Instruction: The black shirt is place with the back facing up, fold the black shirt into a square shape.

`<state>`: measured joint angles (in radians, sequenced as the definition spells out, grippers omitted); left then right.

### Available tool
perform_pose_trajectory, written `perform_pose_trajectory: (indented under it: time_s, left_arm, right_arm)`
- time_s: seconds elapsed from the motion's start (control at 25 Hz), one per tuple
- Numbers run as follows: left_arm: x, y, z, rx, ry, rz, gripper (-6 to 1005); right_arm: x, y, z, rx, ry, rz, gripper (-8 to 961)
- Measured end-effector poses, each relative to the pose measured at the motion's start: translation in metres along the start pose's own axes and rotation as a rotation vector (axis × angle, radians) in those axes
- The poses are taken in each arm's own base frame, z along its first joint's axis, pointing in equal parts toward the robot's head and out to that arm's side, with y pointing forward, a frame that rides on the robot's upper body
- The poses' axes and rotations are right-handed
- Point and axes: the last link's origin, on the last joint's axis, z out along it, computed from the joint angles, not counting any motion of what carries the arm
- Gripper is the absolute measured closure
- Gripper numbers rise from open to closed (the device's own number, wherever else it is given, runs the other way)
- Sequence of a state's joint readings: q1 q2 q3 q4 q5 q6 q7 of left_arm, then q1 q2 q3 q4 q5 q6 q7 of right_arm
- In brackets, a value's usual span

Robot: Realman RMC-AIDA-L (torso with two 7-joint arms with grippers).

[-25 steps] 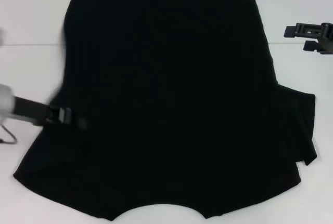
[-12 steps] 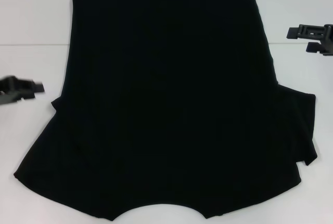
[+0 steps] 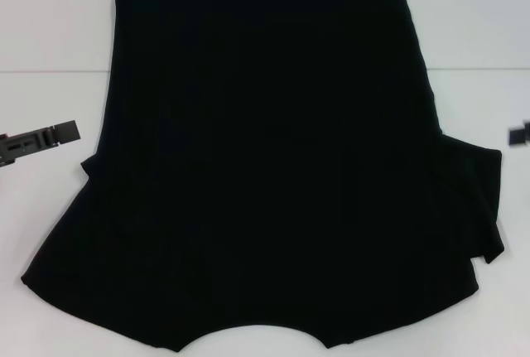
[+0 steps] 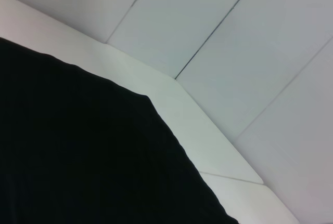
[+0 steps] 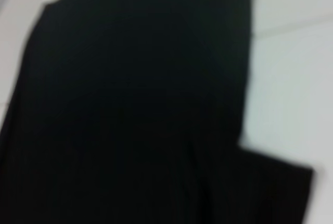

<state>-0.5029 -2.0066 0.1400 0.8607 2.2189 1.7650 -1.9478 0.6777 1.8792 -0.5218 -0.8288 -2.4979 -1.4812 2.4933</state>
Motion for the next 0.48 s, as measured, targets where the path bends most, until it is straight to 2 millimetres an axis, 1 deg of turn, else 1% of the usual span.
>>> perform_pose_trajectory:
  time_s: [0.08,0.16,0.28,0.48]
  left_arm:
    - [0.000,0.000,0.003,-0.003,0.002,-0.003,384]
    - [0.002,0.001,0.006,-0.010,0.001,0.001,301]
    - [0.004,0.003,0.013,-0.030,-0.003,0.001,176]
    - [0.002,0.002,0.020,-0.032,0.003,-0.014,130]
  right_arm:
    - [0.009,-0.005,-0.005,0.006,0.030,0.031,106]
    - [0.015,-0.009,-0.007,0.001,0.044,0.050,109]
    - [0.023,-0.011,0.000,-0.009,0.062,0.071,114]
    - [0.040,-0.011,0.029,-0.013,0.124,0.089,315]
